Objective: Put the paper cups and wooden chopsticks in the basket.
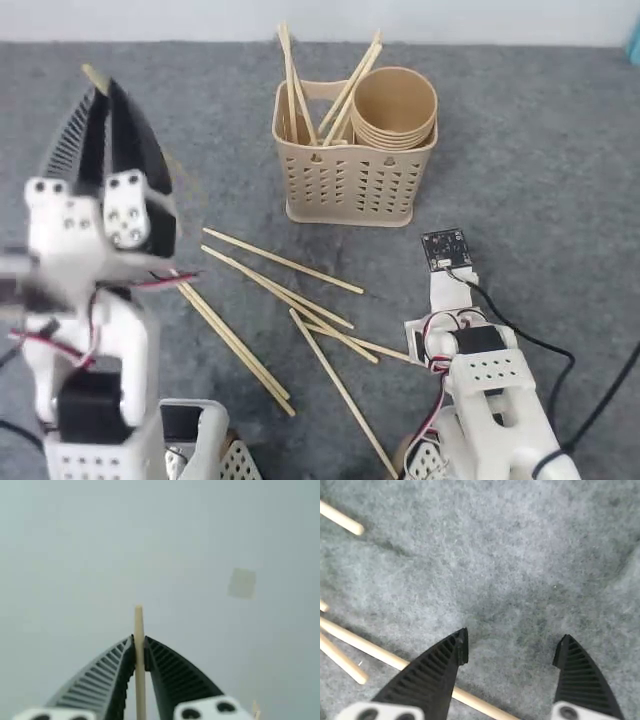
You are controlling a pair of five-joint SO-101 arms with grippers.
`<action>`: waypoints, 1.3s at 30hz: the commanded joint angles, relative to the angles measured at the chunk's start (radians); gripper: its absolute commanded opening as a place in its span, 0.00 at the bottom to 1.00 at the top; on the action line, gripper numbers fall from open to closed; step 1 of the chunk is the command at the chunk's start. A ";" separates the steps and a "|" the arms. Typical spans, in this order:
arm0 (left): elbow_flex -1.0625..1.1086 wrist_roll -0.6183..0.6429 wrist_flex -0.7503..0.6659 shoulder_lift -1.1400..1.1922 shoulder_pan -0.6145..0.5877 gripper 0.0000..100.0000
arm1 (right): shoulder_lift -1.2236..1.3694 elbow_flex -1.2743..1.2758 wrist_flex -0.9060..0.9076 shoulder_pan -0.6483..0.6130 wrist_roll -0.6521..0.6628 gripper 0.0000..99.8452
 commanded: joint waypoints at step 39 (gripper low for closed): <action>-0.280 -0.015 -0.526 0.941 0.181 0.15 | -0.019 -0.002 -0.007 0.007 0.092 0.28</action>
